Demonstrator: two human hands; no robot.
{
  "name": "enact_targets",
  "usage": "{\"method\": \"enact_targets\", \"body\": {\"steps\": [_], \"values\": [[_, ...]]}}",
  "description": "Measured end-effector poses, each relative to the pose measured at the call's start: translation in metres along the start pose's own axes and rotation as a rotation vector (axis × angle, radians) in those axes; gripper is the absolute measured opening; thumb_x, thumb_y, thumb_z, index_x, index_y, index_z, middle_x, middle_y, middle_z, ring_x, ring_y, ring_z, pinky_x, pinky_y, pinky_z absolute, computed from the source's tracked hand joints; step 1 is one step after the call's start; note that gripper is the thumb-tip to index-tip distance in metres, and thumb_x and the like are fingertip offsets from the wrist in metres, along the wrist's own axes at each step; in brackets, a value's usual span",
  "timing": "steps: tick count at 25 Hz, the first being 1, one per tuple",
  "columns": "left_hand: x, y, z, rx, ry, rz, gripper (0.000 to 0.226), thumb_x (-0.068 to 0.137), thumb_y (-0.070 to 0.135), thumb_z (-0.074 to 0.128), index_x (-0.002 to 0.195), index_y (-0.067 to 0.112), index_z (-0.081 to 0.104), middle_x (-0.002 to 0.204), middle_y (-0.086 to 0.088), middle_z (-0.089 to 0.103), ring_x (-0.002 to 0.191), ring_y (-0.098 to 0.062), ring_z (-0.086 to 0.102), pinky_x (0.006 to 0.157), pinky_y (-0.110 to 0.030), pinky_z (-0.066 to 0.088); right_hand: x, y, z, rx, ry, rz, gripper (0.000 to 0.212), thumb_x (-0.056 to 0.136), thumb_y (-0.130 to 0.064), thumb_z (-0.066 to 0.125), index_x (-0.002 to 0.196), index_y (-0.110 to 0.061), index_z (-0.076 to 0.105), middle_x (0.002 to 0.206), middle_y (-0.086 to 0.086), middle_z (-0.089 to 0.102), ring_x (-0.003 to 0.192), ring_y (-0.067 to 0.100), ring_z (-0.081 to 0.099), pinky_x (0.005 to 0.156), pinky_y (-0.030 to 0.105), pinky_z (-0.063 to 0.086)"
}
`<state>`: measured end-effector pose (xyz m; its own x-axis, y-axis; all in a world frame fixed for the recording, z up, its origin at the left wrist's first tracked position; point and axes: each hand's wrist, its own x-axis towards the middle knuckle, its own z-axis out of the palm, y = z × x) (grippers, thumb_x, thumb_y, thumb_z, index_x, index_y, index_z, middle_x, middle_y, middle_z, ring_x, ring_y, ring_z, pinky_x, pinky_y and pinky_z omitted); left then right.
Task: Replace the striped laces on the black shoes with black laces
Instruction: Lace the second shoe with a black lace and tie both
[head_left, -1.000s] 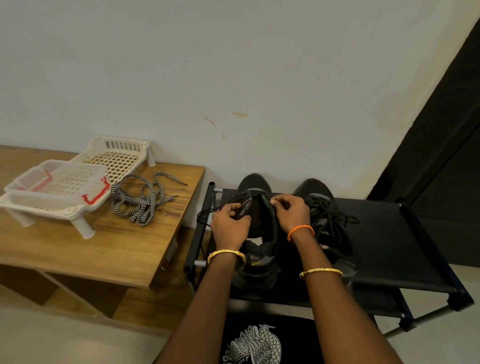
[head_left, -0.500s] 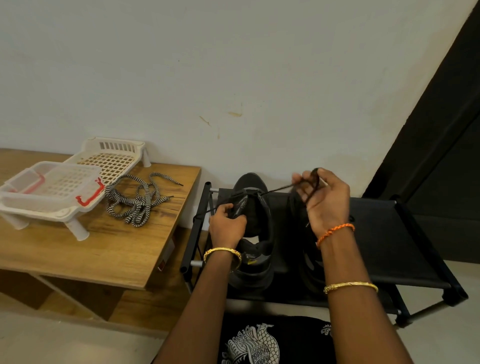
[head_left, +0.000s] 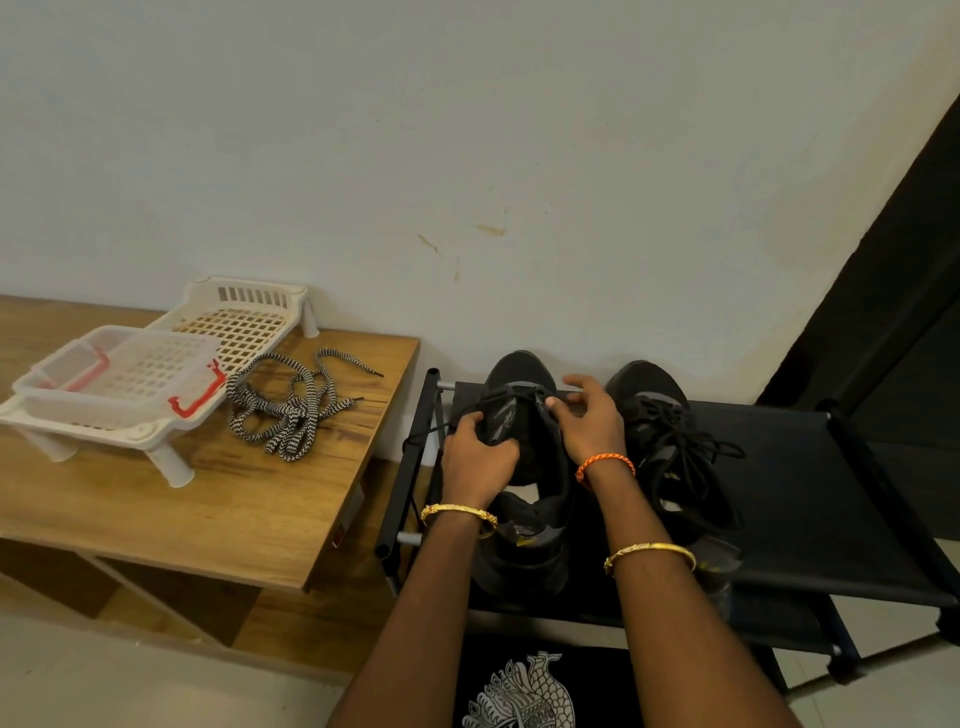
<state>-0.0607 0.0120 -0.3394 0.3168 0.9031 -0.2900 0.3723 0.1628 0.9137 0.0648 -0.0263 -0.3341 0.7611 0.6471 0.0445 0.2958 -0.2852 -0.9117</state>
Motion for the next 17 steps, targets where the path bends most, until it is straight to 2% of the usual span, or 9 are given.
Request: {"method": "enact_targets", "body": {"steps": [3,6,7,9,11,13,14,15,17], "values": [[-0.001,0.002,-0.001,0.007,-0.001,-0.010,0.060,0.081,0.017,0.060,0.138,0.022,0.040,0.133,-0.008,0.047,0.121,-0.026,0.048,0.101,-0.040,0.044,0.001,0.003,-0.002,-0.029,-0.044,-0.044,0.009,0.090,-0.011,0.060,0.094,-0.006,0.067,0.095,0.010,0.066,0.087,0.018,0.059,0.082,0.027,0.047],[-0.003,0.003,0.000,0.000,0.012,-0.011,0.058,0.082,0.015,0.059,0.137,0.020,0.042,0.131,-0.008,0.049,0.119,-0.026,0.049,0.100,-0.040,0.046,0.000,-0.004,-0.010,0.016,-0.014,-0.017,0.012,0.091,-0.007,0.058,0.095,0.000,0.067,0.092,0.012,0.066,0.084,0.016,0.057,0.076,0.023,0.044],[-0.003,0.004,0.000,0.003,0.017,-0.008,0.057,0.082,0.015,0.059,0.137,0.020,0.043,0.131,-0.008,0.050,0.119,-0.027,0.050,0.100,-0.041,0.046,-0.001,-0.011,-0.015,0.107,0.005,-0.012,0.013,0.092,-0.005,0.057,0.096,0.003,0.066,0.088,0.012,0.065,0.082,0.016,0.056,0.074,0.021,0.044],[-0.003,0.005,0.000,0.008,0.024,0.003,0.056,0.082,0.014,0.059,0.136,0.018,0.044,0.129,-0.009,0.051,0.118,-0.027,0.051,0.099,-0.043,0.047,-0.002,-0.030,-0.036,0.458,0.026,-0.018,0.012,0.093,-0.001,0.052,0.091,0.002,0.063,0.079,0.007,0.065,0.074,0.013,0.060,0.068,0.018,0.043],[-0.002,0.005,-0.001,0.016,0.027,0.009,0.056,0.082,0.014,0.060,0.135,0.017,0.044,0.129,-0.010,0.051,0.117,-0.028,0.051,0.098,-0.044,0.048,-0.004,-0.044,-0.062,0.854,-0.018,-0.037,0.018,0.095,-0.004,0.046,0.082,-0.010,0.056,0.074,0.005,0.071,0.073,0.015,0.068,0.068,0.021,0.050],[-0.002,0.006,-0.001,0.035,0.011,-0.001,0.057,0.082,0.017,0.062,0.135,0.018,0.043,0.130,-0.010,0.050,0.119,-0.028,0.050,0.100,-0.044,0.046,-0.007,-0.050,-0.075,1.026,-0.028,-0.022,0.013,0.089,-0.011,0.049,0.078,-0.013,0.055,0.063,0.001,0.067,0.062,0.019,0.066,0.062,0.027,0.054],[-0.002,0.006,-0.001,0.038,-0.014,-0.009,0.058,0.081,0.021,0.064,0.135,0.019,0.043,0.131,-0.009,0.049,0.120,-0.029,0.049,0.102,-0.045,0.044,-0.007,-0.047,-0.073,0.952,0.029,0.013,0.010,0.086,-0.014,0.053,0.076,-0.013,0.056,0.056,0.000,0.061,0.052,0.018,0.060,0.056,0.028,0.051],[0.000,0.007,-0.002,0.018,-0.045,-0.026,0.059,0.079,0.026,0.067,0.133,0.019,0.044,0.131,-0.009,0.049,0.121,-0.029,0.049,0.103,-0.045,0.043,-0.007,-0.043,-0.067,0.736,0.096,0.046,0.011,0.085,-0.017,0.056,0.074,-0.012,0.057,0.054,0.000,0.057,0.047,0.018,0.053,0.054,0.029,0.047],[0.003,0.012,-0.005,-0.148,-0.089,-0.063,0.053,0.077,0.039,0.071,0.121,0.016,0.052,0.124,-0.011,0.056,0.117,-0.027,0.053,0.099,-0.046,0.045,-0.002,-0.026,-0.048,0.119,0.141,0.022,0.012,0.085,-0.018,0.060,0.076,-0.011,0.063,0.066,0.005,0.062,0.060,0.021,0.058,0.064,0.031,0.049]]}}
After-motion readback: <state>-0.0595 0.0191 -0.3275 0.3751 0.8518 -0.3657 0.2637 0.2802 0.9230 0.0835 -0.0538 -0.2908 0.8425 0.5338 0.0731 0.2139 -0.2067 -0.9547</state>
